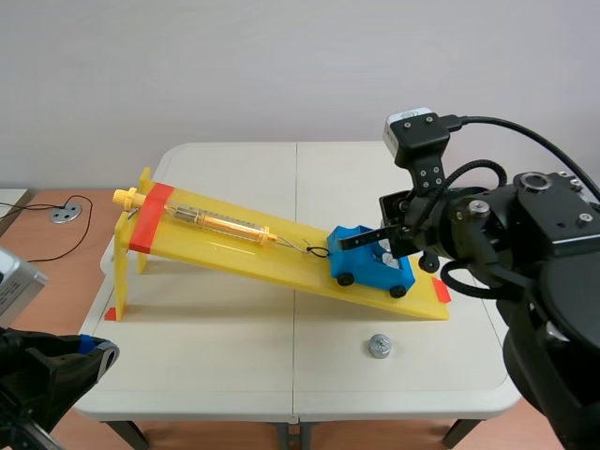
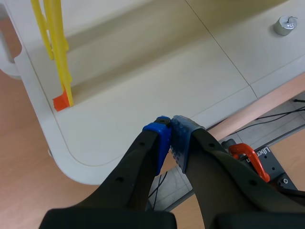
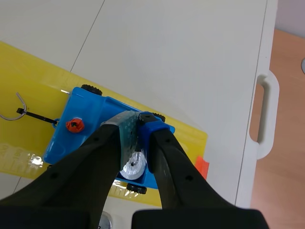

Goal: Place the four metal weights on the blue cart on the ramp.

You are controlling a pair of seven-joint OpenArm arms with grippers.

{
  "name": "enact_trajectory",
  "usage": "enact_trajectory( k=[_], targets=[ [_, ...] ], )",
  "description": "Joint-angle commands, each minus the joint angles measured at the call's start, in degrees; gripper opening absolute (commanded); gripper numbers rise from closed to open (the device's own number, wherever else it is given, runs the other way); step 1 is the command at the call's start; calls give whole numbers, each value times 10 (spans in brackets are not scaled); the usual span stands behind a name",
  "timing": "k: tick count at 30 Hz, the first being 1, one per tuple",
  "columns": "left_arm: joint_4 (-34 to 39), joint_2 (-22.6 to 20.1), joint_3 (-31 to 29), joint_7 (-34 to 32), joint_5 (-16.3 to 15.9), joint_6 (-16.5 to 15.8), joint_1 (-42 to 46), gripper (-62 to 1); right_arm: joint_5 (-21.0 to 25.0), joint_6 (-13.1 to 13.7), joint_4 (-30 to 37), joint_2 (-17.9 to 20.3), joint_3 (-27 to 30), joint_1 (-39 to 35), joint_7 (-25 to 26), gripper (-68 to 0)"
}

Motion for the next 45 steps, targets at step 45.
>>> enact_trajectory(
  k=[45],
  targets=[
    [36,-3,-8,-56,-25,-11,-11,-573,18,8,-24,-10,-18,96,100,-456]
  ],
)
